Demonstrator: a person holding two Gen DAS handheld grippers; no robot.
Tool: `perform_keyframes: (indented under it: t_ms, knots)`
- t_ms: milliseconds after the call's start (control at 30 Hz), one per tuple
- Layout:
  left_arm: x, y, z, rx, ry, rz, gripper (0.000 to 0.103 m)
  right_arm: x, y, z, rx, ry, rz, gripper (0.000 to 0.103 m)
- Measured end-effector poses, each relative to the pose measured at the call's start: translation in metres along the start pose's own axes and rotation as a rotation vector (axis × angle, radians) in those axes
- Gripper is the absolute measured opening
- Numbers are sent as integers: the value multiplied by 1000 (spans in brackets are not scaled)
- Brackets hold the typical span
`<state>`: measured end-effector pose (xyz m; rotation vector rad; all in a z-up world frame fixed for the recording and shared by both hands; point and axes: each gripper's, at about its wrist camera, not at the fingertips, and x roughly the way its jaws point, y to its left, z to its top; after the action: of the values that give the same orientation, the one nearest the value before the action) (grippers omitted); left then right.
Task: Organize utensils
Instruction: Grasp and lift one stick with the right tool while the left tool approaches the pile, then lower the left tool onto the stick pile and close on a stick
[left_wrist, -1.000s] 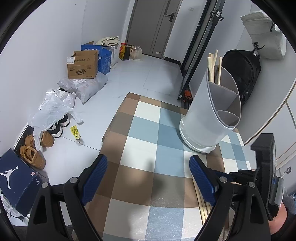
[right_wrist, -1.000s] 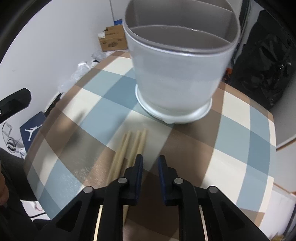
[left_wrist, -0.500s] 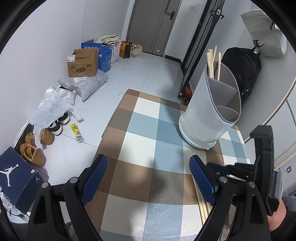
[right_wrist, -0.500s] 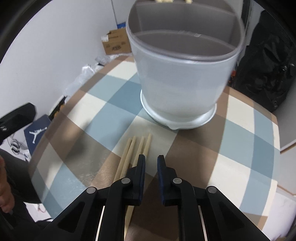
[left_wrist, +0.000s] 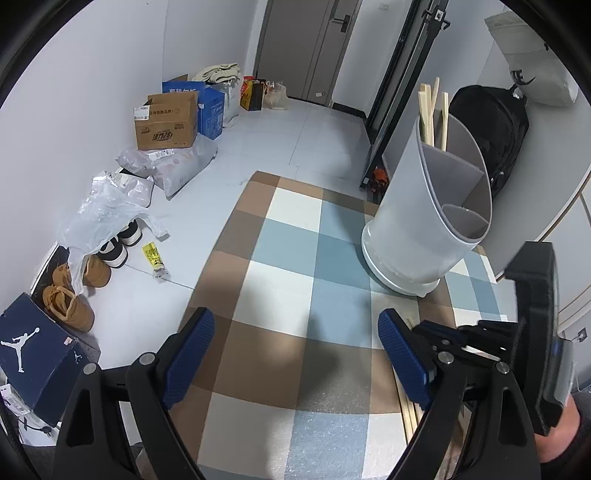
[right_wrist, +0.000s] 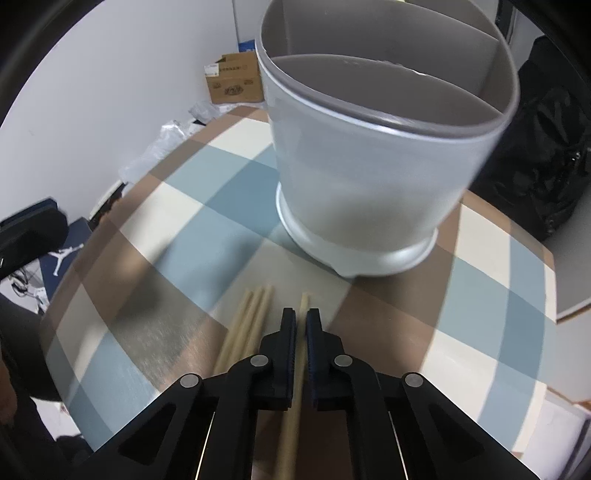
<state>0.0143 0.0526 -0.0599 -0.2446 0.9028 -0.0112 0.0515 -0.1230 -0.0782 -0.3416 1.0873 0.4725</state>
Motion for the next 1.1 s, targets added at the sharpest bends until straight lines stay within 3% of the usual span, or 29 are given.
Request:
perform_keyframes:
  t_ms: [133,333,600,733,833,967,1100]
  knots:
    - [8,-13,-5,58,35,31,87,-8,-16,-12,44,17,-3,4]
    - [24,-32,-15,133,138,6,87,-17,-38,-28,97,36,-4,4]
    - [39,-49,-19,136,203,18,87,-36,-60,-48,155,5,11,4]
    - [46,-56,-23,135,226,47,87,-43,-64,-49,172,-21,18,4]
    - [52,-60,-26,160,242,113,88,-44,-63,-48,174,-37,22,4]
    - [48,-52,-24,117,259,137,87,-44,-62,-49,175,-36,30,4]
    - [48,-54,-28,139,259,168,87,-44,-64,-50,188,-34,40,5]
